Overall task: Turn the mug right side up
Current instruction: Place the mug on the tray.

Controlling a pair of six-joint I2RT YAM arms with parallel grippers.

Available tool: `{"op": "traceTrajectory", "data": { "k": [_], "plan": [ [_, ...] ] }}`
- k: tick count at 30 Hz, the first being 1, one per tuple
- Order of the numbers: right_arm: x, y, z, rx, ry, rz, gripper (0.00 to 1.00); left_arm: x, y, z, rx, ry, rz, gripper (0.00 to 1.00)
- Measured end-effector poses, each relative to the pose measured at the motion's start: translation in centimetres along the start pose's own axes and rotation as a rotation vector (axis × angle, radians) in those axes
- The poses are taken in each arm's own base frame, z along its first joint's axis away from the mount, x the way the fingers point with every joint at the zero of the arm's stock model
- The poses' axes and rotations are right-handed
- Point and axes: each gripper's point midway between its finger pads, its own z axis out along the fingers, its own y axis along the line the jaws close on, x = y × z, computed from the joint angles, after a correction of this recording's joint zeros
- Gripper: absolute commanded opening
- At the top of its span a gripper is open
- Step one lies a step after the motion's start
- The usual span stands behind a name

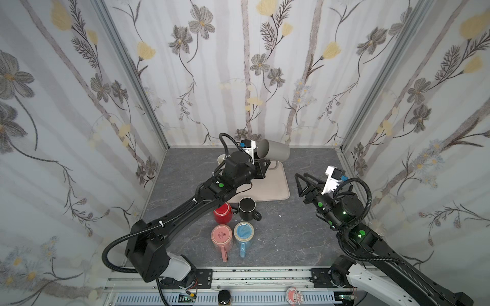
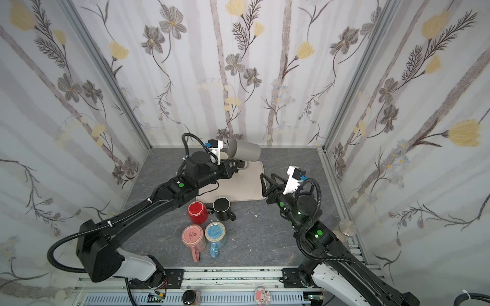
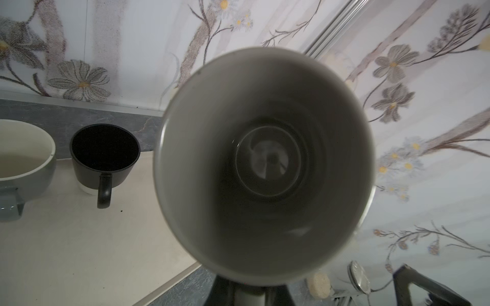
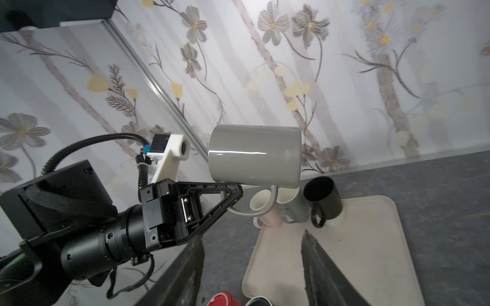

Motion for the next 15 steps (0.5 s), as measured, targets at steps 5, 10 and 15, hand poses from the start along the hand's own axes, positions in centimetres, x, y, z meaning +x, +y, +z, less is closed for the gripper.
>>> {"op": "traceTrajectory", "data": {
  "k": [5, 10, 15],
  "plan": [
    [0.4, -3.2, -1.8, 0.142, 0.001, -0.034, 0.60, 1.2, 2.3, 6.6, -0.198, 0.082, 0.072, 0.00],
    [0.2, -4.7, -3.1, 0.213, -0.009, -0.054, 0.60, 3.3, 6.4, 12.0, -0.414, 0.165, 0.153, 0.00],
    [-0.6, -5.5, -4.6, 0.253, -0.035, -0.064, 0.60, 4.5, 8.6, 15.5, -0.528, 0.212, 0.217, 0.00]
  ]
}}
